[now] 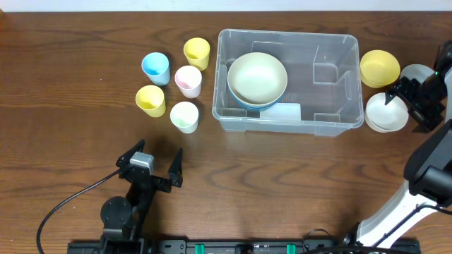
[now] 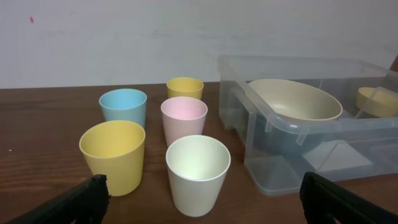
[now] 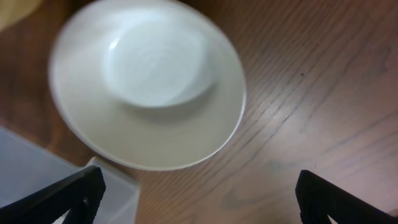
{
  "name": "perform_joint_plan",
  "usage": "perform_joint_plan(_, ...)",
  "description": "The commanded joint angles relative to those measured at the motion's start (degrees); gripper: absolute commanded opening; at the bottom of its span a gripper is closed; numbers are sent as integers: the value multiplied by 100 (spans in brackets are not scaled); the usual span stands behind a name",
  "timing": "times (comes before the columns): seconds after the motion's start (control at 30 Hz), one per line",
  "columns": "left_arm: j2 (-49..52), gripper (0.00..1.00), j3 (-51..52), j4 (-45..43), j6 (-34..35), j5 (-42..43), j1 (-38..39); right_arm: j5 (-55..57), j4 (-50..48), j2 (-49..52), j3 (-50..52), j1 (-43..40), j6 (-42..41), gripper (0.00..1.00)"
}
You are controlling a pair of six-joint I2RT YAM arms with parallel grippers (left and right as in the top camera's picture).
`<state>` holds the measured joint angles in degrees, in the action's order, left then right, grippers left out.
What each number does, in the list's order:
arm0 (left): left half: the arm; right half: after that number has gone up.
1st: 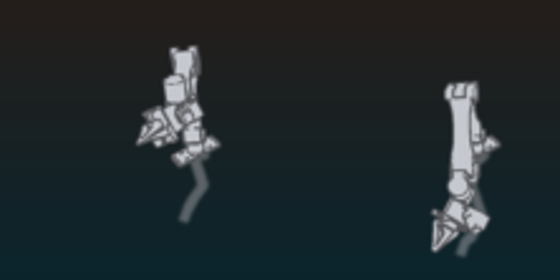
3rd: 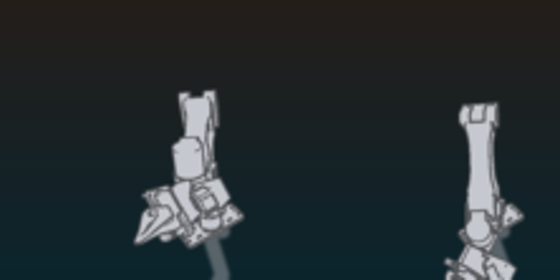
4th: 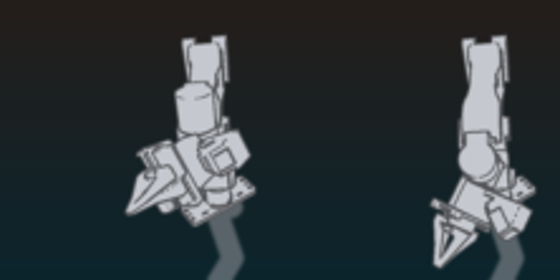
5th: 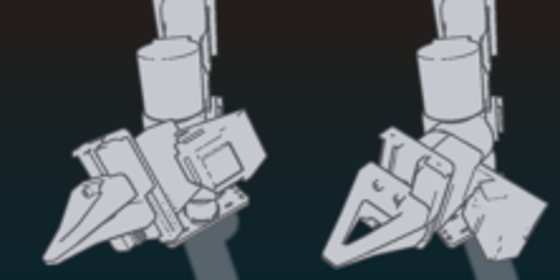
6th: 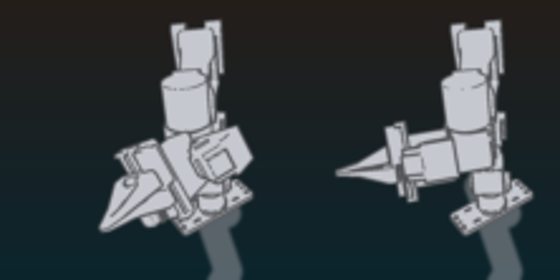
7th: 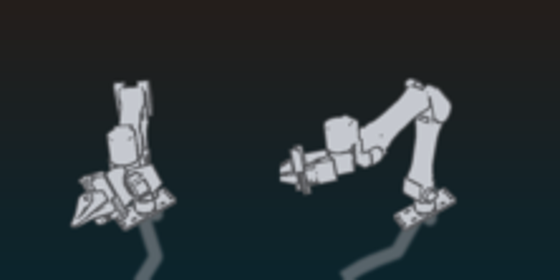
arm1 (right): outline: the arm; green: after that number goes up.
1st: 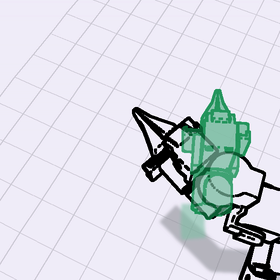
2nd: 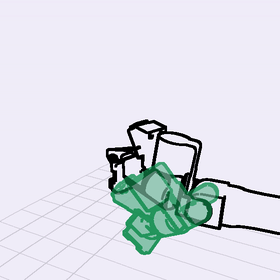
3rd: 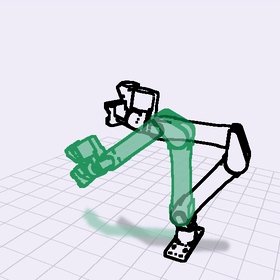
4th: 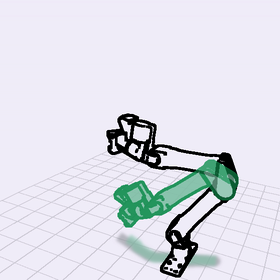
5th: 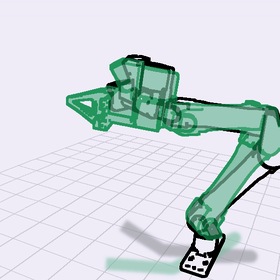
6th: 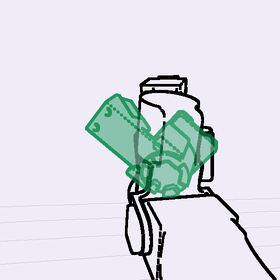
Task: Pack container
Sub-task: 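Move the right gripper to the second white bowl and grip its rim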
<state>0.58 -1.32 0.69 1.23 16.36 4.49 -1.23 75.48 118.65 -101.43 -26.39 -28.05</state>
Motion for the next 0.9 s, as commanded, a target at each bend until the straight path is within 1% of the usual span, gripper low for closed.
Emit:
perform_joint_plan(0.0,-35,98,109,190,-79,98,-31,144,-146,-9,302,-129,-83,99)
perform_joint_plan(0.37,-35,98,109,190,-79,98,-31,140,-1062,-9,1292,-339,-87,99)
perform_joint_plan(0.47,-35,98,109,188,-79,98,-31,142,-1346,-9,1532,-339,-87,93)
perform_joint_plan(0.57,-35,98,109,190,-79,98,-31,142,-1447,-9,1593,-348,-129,82)
perform_joint_plan(0.67,-35,98,109,190,-79,98,-31,142,-1484,-9,1593,-372,-153,68)
perform_joint_plan(0.77,-35,98,109,190,-79,98,-31,136,-1480,-11,1593,-439,-173,45)
perform_joint_plan(0.87,-35,98,109,188,-79,98,-31,111,-1429,-15,1569,-533,-173,25)
